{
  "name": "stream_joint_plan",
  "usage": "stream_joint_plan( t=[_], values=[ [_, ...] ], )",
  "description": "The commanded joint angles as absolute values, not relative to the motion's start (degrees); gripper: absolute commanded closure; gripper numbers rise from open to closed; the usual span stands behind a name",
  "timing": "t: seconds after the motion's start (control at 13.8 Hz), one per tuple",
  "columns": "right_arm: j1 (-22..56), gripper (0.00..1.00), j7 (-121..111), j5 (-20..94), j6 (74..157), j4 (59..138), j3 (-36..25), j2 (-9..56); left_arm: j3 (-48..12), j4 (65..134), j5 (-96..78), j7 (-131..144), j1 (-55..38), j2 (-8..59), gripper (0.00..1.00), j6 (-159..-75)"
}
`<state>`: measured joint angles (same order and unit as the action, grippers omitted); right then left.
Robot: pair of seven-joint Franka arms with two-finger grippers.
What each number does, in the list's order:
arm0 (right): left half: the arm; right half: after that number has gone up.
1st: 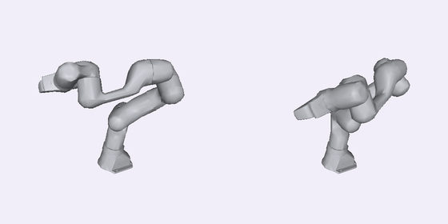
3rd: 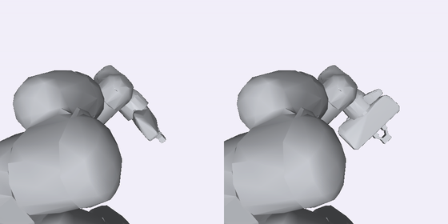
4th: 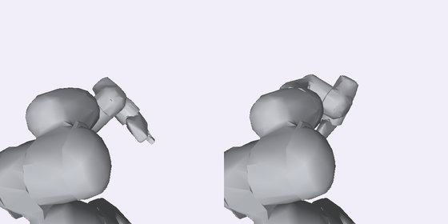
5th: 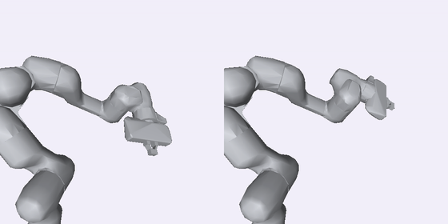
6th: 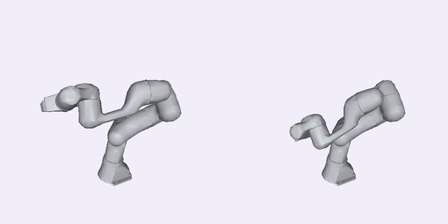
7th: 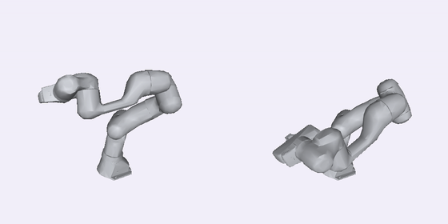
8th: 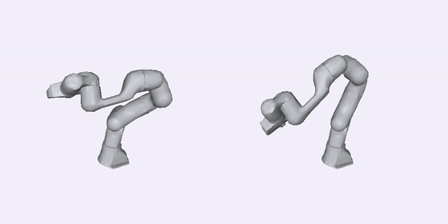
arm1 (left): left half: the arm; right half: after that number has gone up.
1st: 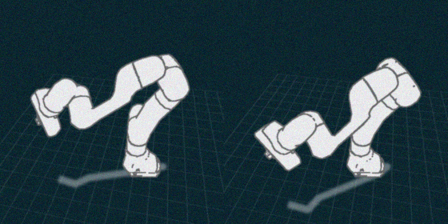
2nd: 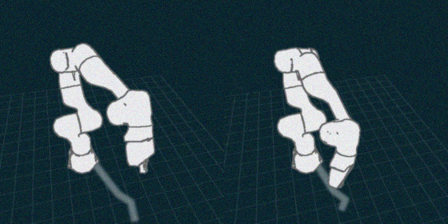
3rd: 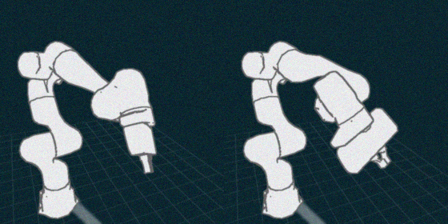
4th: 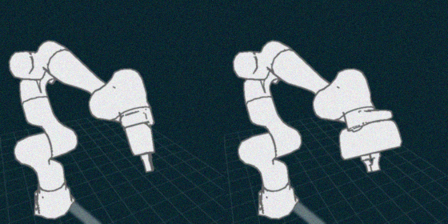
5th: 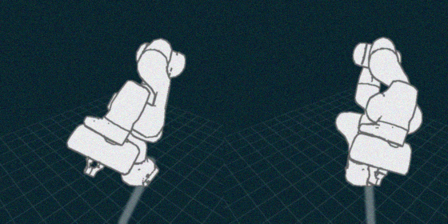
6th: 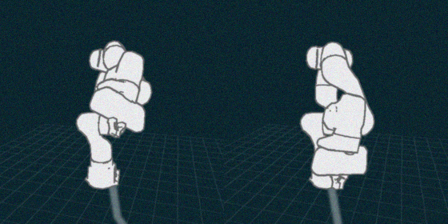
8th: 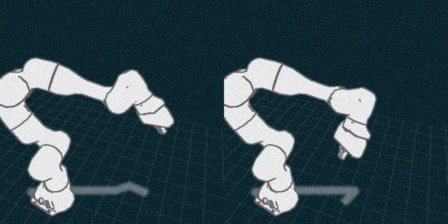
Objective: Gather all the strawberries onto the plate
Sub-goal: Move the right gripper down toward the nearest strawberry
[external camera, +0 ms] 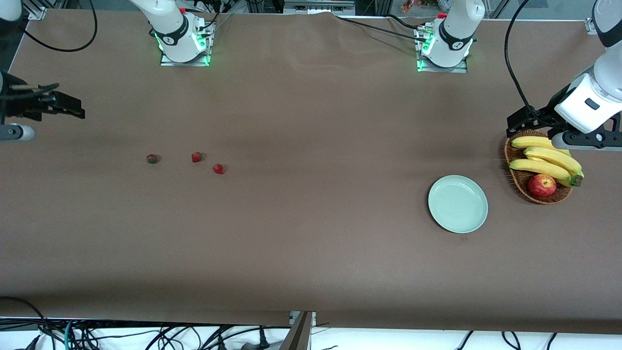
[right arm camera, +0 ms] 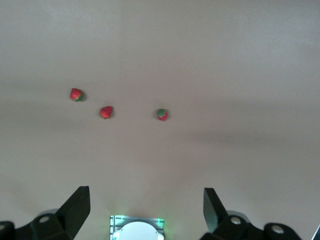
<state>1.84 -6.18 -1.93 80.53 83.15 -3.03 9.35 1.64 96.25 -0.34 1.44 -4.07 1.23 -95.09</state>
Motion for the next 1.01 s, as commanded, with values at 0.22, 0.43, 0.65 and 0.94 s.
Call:
stream_joint_plan(
  t=[0.22, 0.43, 0.65, 0.94],
  values=[
    [0.4, 0.0, -6.9, -0.8, 85.6, 83.6, -2.8, 21.9, 2.2, 95.3, 0.6, 0.8, -4.7, 1.3, 0.0, -94.0],
    [0.3, 0.0, -7.0, -0.8, 98.1, 93.1, -2.8, 23.8, 2.2, 95.3, 0.6, 0.8, -4.7, 1.3, 0.0, -94.0],
    [0.2, 0.0, -7.0, -0.9, 107.7, 101.7, -2.8, 24.9, 2.2, 95.3, 0.6, 0.8, -4.7, 1.3, 0.0, -94.0],
    [0.2, 0.0, -7.0, -1.0, 113.2, 106.8, -2.8, 27.8, 2.2, 95.3, 0.6, 0.8, -4.7, 1.3, 0.0, -94.0]
  ],
)
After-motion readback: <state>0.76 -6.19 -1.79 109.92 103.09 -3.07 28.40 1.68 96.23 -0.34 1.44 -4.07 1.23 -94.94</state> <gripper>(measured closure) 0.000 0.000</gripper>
